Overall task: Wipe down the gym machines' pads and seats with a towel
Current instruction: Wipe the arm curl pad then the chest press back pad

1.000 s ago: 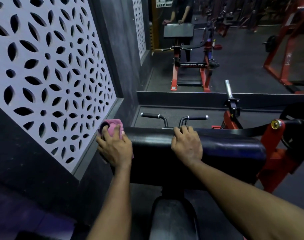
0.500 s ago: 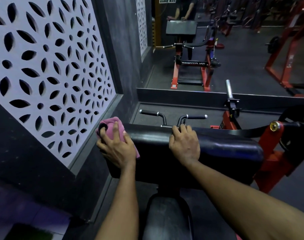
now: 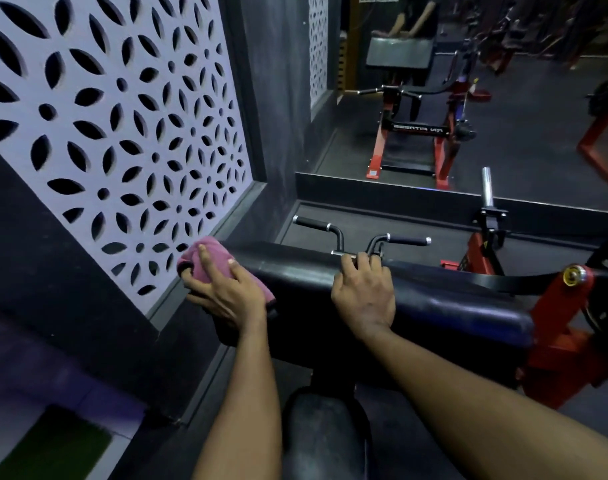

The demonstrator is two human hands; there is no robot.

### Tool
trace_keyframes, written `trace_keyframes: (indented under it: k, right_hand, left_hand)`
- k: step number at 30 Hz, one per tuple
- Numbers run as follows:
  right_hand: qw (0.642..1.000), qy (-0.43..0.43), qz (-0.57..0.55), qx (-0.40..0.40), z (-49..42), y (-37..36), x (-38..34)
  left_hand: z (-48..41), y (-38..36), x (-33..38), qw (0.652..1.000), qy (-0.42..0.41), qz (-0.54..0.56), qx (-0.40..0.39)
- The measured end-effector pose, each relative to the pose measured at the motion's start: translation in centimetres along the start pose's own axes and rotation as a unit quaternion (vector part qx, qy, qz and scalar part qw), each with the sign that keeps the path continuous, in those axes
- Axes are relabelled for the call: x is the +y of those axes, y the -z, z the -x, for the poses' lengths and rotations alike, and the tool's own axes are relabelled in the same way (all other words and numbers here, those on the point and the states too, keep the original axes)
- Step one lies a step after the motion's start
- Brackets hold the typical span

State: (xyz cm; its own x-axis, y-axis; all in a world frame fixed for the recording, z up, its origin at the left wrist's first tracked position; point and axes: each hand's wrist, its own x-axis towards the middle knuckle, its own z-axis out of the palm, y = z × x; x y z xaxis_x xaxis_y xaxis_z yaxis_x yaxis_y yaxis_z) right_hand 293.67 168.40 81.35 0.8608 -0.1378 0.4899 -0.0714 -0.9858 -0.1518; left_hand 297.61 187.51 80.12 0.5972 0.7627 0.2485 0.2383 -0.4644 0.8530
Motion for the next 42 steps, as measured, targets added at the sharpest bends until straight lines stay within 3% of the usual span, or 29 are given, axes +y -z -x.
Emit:
trace_keyframes:
  k: [5, 10, 18, 24, 27, 31, 37, 42]
  right_hand:
    - [1.000, 0.004, 0.004, -0.004, 0.0, 0.0, 0.0]
    - [1.000, 0.006, 0.002, -0.009, 0.1, 0.1, 0.0]
    - [1.000, 0.009, 0.009, 0.005, 0.0, -0.3, 0.2]
    - [1.000, 0.000, 0.003, 0.000, 0.0, -0.4, 0.0]
    - [0.999, -0.020, -0.038, -0.019, 0.0, 0.1, 0.2]
    - [0.986, -0.030, -0.155, -0.060, -0.4, 1.1, 2.1]
    - [0.977, 0.094, -0.159, -0.112, -0.3, 3.3, 6.8]
    - [0.926, 0.207, -0.233, -0.211, -3.0, 4.0, 10.4]
  left_hand:
    - [3.5, -1.2, 0.3, 0.989, 0.134, 0.052, 0.021]
    - [8.0, -0.3, -1.9, 0.985, 0.131, 0.101, -0.048]
    - [-0.2, 0.2, -1.0, 0.980, 0.165, 0.109, 0.023]
    - [7.4, 0.4, -0.2, 0.991, 0.088, 0.093, -0.050]
    - [11.0, 1.0, 0.5, 0.985, 0.066, 0.119, -0.108]
    - [10.1, 0.9, 0.8, 0.980, 0.084, 0.143, -0.106]
    - [10.0, 1.0, 1.5, 0.985, 0.089, 0.112, -0.097]
    - [11.8, 1.1, 3.2, 0.989, 0.118, 0.060, -0.070]
